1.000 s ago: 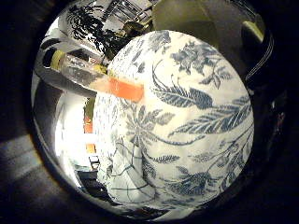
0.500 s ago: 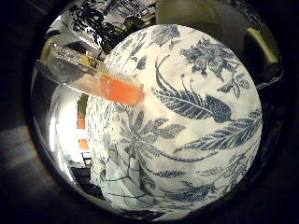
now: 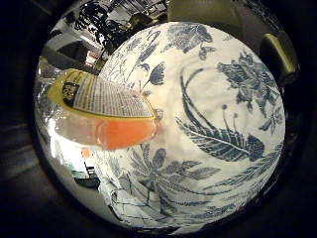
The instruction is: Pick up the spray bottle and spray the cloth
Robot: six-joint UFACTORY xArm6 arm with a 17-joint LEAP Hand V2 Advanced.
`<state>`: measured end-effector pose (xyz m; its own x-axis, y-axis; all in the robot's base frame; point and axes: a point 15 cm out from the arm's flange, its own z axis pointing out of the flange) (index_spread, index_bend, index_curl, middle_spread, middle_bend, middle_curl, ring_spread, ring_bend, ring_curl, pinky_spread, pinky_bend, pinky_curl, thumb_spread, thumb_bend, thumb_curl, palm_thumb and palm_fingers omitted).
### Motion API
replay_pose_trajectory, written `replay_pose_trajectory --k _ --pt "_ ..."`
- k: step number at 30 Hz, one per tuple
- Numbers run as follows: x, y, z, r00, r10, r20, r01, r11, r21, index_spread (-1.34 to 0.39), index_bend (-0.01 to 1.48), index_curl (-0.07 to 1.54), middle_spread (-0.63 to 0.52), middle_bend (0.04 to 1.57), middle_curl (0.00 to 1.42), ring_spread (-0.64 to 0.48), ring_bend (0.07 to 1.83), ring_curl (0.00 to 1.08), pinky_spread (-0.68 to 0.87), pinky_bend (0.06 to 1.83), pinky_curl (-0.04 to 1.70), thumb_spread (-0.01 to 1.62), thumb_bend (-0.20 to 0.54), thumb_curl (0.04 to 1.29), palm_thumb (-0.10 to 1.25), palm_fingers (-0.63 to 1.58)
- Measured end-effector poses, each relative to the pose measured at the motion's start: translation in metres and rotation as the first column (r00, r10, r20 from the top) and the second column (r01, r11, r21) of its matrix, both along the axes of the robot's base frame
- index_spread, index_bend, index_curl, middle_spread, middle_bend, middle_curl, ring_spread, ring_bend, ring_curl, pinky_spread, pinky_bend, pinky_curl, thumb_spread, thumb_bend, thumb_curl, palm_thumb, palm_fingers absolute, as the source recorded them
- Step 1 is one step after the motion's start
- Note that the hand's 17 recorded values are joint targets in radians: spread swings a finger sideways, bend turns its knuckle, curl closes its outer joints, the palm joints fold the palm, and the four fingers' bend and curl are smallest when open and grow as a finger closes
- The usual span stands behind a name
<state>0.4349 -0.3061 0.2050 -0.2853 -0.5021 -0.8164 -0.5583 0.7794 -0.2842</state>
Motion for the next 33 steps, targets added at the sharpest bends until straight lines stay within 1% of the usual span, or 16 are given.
replay_pose_trajectory --k 1,2,4,6,7,9,13,16,17,19,21,23,25,28,31,33 --pt "0.006 0.005 -0.001 1.0 0.012 -0.003 -0.012 1.0 0.009 -0.29 0.29 0.38 -0.18 0.72 0.53 -0.2 0.87 0.38 -0.07 0.72 0.3 1.07 -0.013 0.33 0.66 1.16" --pt "0.012 0.007 0.0 1.0 0.024 0.0 -0.024 1.0 0.011 -0.31 0.39 0.44 -0.19 0.8 0.56 -0.22 0.92 0.41 -0.19 0.84 0.35 1.07 -0.004 0.34 0.71 1.3" --pt "0.024 0.013 0.001 0.999 0.048 0.003 -0.048 0.998 0.029 -0.31 0.56 0.52 -0.18 0.92 0.6 -0.21 1.02 0.45 -0.3 0.93 0.4 1.06 -0.007 0.36 0.78 1.36" --pt "0.028 0.023 0.0 0.998 0.07 0.002 -0.07 0.995 0.067 -0.28 0.77 0.6 -0.17 1.01 0.62 -0.19 1.12 0.49 -0.31 1.03 0.45 1.05 0.002 0.39 0.87 1.41" --pt "0.03 0.03 0.002 0.996 0.086 0.006 -0.086 0.992 0.088 -0.26 0.84 0.63 -0.16 1.04 0.63 -0.19 1.15 0.5 -0.3 1.07 0.48 1.05 0.003 0.41 0.9 1.42" --pt "0.034 0.045 0.009 0.992 0.127 0.023 -0.129 0.983 0.131 -0.23 0.96 0.67 -0.15 1.13 0.65 -0.18 1.24 0.53 -0.27 1.17 0.53 1.05 -0.006 0.43 0.95 1.35" --pt "0.036 0.064 0.023 0.982 0.183 0.039 -0.187 0.968 0.165 -0.2 1.06 0.69 -0.13 1.21 0.66 -0.17 1.34 0.56 -0.24 1.25 0.61 1.05 -0.008 0.48 1.01 1.28" --pt "0.036 0.081 0.039 0.965 0.259 0.037 -0.261 0.951 0.165 -0.18 1.1 0.69 -0.12 1.25 0.66 -0.16 1.39 0.57 -0.21 1.27 0.67 1.04 -0.01 0.51 1.03 1.25" --pt "0.035 0.085 0.044 0.958 0.286 0.025 -0.286 0.945 0.158 -0.17 1.12 0.69 -0.11 1.27 0.65 -0.16 1.4 0.57 -0.2 1.28 0.7 1.04 -0.011 0.53 1.04 1.24" --pt "0.027 0.09 0.052 0.935 0.353 -0.028 -0.345 0.927 0.144 -0.17 1.13 0.68 -0.11 1.28 0.65 -0.16 1.41 0.57 -0.19 1.28 0.72 1.04 -0.013 0.54 1.04 1.23" --pt "0.016 0.089 0.061 0.898 0.425 -0.114 -0.413 0.903 0.113 -0.17 1.15 0.68 -0.11 1.3 0.64 -0.16 1.42 0.57 -0.18 1.26 0.76 1.03 -0.014 0.56 1.04 1.22" --pt "0.003 0.082 0.077 0.848 0.488 -0.208 -0.484 0.872 0.072 -0.16 1.15 0.67 -0.11 1.31 0.63 -0.16 1.43 0.57 -0.17 1.25 0.8 1.03 -0.014 0.57 1.03 1.22" --pt "-0.007 0.083 0.1 0.776 0.551 -0.307 -0.57 0.821 0.033 -0.16 1.16 0.66 -0.1 1.31 0.62 -0.16 1.44 0.57 -0.17 1.24 0.82 1.03 -0.014 0.58 1.03 1.22" --pt "-0.025 0.095 0.127 0.664 0.616 -0.424 -0.672 0.74 0.022 -0.16 1.17 0.66 -0.1 1.32 0.61 -0.15 1.44 0.57 -0.17 1.21 0.86 1.03 -0.015 0.59 1.03 1.22" --pt "-0.04 0.105 0.143 0.579 0.633 -0.514 -0.734 0.679 0.011 -0.17 1.17 0.65 -0.1 1.33 0.61 -0.15 1.44 0.56 -0.18 1.19 0.9 1.04 -0.014 0.59 1.02 1.21" --pt "-0.05 0.112 0.155 0.527 0.623 -0.578 -0.77 0.637 -0.016 -0.17 1.18 0.65 -0.1 1.33 0.6 -0.15 1.44 0.56 -0.18 1.18 0.92 1.05 -0.014 0.6 1.02 1.22"
